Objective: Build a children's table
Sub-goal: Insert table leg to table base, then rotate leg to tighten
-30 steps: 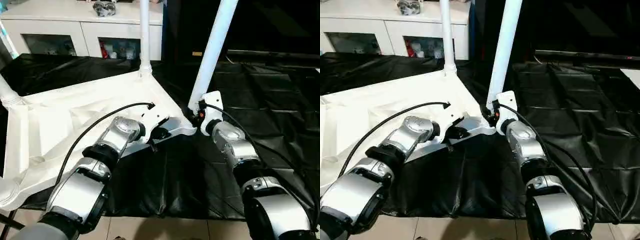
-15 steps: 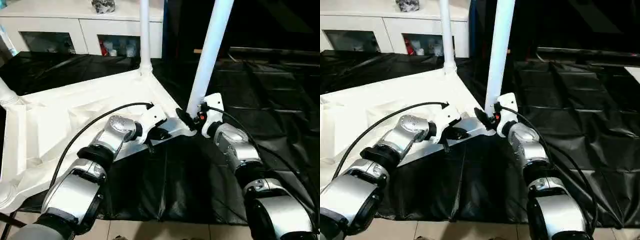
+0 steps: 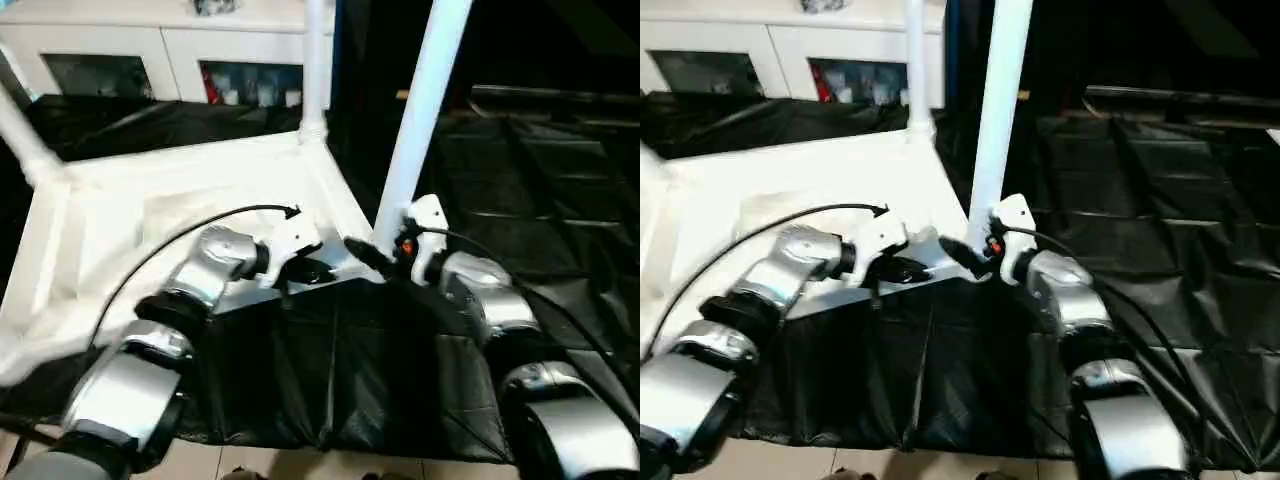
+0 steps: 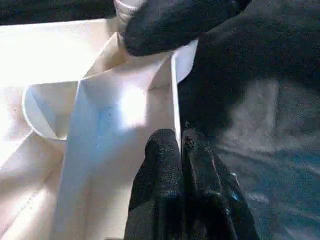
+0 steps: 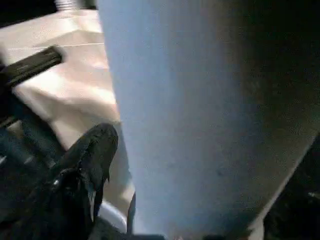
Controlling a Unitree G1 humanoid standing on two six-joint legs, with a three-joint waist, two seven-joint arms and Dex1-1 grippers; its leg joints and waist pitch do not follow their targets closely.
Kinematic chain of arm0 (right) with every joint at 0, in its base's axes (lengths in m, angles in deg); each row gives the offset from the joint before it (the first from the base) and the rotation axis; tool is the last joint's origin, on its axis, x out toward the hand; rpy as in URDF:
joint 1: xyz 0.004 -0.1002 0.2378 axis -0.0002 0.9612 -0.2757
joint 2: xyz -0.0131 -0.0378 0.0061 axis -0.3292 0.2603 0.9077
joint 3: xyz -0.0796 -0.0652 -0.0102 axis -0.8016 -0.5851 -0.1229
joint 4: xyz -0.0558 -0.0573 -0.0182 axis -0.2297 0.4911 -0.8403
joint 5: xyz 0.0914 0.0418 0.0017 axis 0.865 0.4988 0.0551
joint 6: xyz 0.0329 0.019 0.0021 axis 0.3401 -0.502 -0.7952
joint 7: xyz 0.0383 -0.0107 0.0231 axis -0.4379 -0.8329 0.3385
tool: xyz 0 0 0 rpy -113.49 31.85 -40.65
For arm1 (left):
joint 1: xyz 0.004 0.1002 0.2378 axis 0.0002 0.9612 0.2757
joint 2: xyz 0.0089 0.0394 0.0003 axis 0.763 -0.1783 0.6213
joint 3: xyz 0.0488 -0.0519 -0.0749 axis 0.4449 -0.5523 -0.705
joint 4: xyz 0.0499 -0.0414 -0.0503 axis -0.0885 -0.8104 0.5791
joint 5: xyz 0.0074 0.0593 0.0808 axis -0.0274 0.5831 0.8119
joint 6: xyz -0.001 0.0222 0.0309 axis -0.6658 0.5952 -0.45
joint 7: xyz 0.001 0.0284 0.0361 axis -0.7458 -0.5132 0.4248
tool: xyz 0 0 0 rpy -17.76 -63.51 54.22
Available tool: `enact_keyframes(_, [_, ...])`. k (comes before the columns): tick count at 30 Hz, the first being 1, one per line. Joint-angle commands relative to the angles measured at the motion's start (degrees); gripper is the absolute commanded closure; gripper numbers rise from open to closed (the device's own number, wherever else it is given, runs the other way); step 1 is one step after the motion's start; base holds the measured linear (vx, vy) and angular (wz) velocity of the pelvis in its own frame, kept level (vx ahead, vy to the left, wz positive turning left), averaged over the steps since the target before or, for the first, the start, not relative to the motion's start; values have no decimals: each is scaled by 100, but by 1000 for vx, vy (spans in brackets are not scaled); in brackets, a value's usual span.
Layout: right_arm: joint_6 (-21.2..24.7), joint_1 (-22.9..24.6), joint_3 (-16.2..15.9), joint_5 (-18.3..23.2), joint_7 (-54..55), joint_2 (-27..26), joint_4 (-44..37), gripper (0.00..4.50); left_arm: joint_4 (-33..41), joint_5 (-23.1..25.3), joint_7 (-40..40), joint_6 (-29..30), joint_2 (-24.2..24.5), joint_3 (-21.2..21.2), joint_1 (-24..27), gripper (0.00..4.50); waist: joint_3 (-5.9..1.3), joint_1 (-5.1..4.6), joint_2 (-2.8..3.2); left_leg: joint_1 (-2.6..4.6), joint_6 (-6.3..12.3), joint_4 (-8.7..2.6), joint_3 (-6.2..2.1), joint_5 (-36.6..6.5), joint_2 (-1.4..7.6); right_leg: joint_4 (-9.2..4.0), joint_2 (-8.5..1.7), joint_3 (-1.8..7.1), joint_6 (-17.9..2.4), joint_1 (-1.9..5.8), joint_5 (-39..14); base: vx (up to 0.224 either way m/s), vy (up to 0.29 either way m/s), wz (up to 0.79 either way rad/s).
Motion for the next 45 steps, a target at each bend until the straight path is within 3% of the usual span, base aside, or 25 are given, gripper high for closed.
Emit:
enact_keyframes(1, [147,33,-191,45,-465,41,-214,52,127,26,-424,-194,1,197,88,450,-449,20,8,60,818,-255,-72,-400,277,-176,-502,264,-1670,376,484,0,0,0])
enact_keyframes(6, [275,138,-399,-1,-1130,278,-362,52,172,-10,-916,-350,187,258,151,450,-403,55,16,92,545,-286,-64,-815,292,-264,-498,267,-1546,341,-424,0,0,0])
enact_keyframes(8, [275,145,-430,-14,-1264,328,-358,85,189,-19,-1057,-411,237,276,164,450,-394,58,18,89,465,-296,-66,-900,301,-281,-505,273,-1500,338,-629,0,0,0])
enact_keyframes(20, [370,211,-788,-202,-1936,579,-529,162,177,-37,-1653,-578,364,359,191,450,-402,71,11,90,380,-274,-62,-902,291,-262,-494,279,-1469,326,-680,0,0,0])
enact_keyframes(24, [413,276,-793,-211,-1901,539,-550,169,156,-104,-1671,-475,351,282,188,450,-413,70,10,88,391,-263,-59,-844,288,-241,-492,280,-1496,327,-564,0,0,0])
enact_keyframes(29, [468,370,-577,-170,-1141,288,-489,172,19,-91,-1067,-143,201,120,83,450,-391,60,6,96,335,-271,-58,-964,283,-275,-492,275,-1461,309,-810,0,0,0])
enact_keyframes(30, [469,362,-449,-194,-636,159,-393,172,-54,-94,-781,-24,110,51,34,450,-368,48,20,132,207,-287,-66,-1129,289,-315,-504,281,-1396,272,-1178,0,0,0])
enact_keyframes(33, [605,324,-17,-177,1133,-329,-42,173,-314,77,433,374,-256,-64,-159,450,-356,9,13,146,50,-309,-84,-1301,276,-360,-506,289,-1259,259,-1636,0,0,0])
enact_keyframes(35, [585,310,63,-202,1656,-514,93,173,-402,122,912,546,-448,-102,-231,450,-355,-25,12,173,-73,-312,-102,-1419,268,-388,-520,296,-1183,238,-1893,0,0,0])
enact_keyframes(40, [446,80,141,-266,2888,-1180,564,173,-426,189,1742,867,-1100,-92,-286,450,-350,-39,3,172,6,-304,-95,-1450,230,-451,-511,291,-1070,233,-2035,0,0,0])
enact_keyframes(41, [420,57,126,-282,2921,-1230,594,173,-415,222,1758,839,-1134,-57,-278,450,-347,-34,62,163,20,-307,-106,-1454,228,-452,-516,291,-1064,234,-2040,0,0,0])
enact_keyframes(43, [281,19,116,-316,2911,-1310,600,173,-402,242,1703,789,-1170,-11,-256,450,-354,-42,31,149,82,-313,-100,-1475,230,-454,-503,288,-1031,245,-1921,0,0,0])
enact_keyframes(44, [246,8,118,-328,2911,-1329,599,173,-400,249,1681,761,-1173,5,-251,450,-358,-39,66,146,88,-313,-105,-1482,228,-449,-509,290,-1039,250,-1896,0,0,0])
enact_keyframes(45, [159,-23,138,-331,2894,-1363,595,103,-389,247,1601,744,-1170,28,-238,450,-360,-48,51,139,101,-320,-105,-1492,233,-448,-505,287,-1049,257,-1840,0,0,0])
